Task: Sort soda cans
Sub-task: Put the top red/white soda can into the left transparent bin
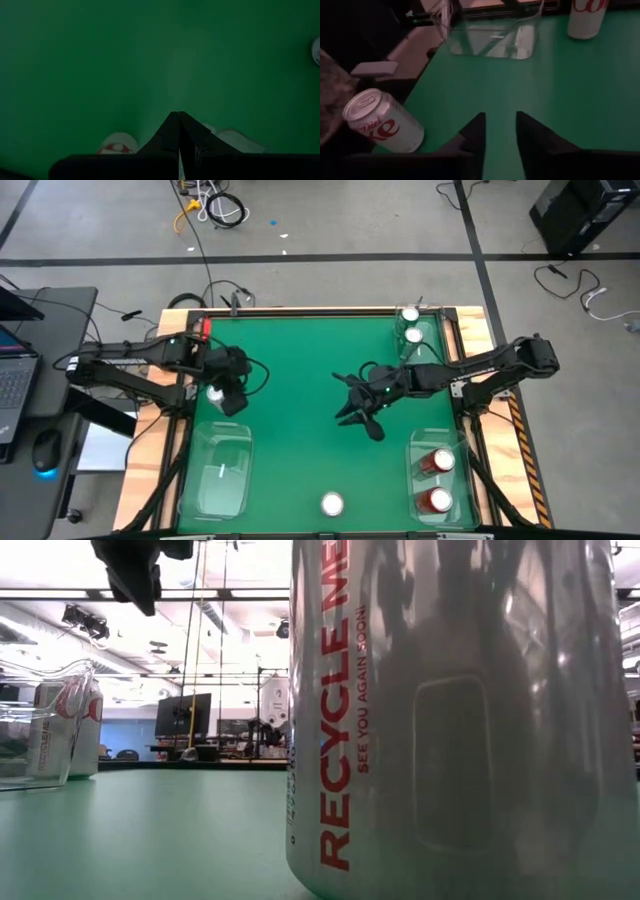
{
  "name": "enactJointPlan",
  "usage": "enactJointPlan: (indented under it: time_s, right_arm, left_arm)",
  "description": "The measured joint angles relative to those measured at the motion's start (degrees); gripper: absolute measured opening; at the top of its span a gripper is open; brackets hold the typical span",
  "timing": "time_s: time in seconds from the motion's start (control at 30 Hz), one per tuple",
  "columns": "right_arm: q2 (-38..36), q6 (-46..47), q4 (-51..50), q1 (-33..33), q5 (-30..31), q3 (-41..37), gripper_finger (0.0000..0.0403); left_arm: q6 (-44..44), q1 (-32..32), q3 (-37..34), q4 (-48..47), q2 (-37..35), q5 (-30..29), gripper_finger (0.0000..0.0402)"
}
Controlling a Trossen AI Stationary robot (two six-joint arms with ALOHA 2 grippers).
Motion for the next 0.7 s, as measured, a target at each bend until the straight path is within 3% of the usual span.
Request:
enactJointPlan:
  time_s: [0.2, 0.43, 0.7]
  right_arm:
    - [0.00, 0.02, -1.08, 1.43, 4.52, 0.92, 0.0164]
    - [0.00, -0.77, -1.05, 1.47, 5.57, 0.92, 0.0189]
    - [0.00, -2.94, -1.83, 0.69, 5.57, 0.92, 0.0190]
  left_arm:
    - [-8.42, -2.41, -0.02, -4.45, 1.78, 0.15, 0.0001]
    - [-23.65, -3.06, -0.07, -18.67, 5.94, -6.17, 0.0010]
    - [-23.77, -3.06, -0.07, -19.19, 8.47, -6.46, 0.0106]
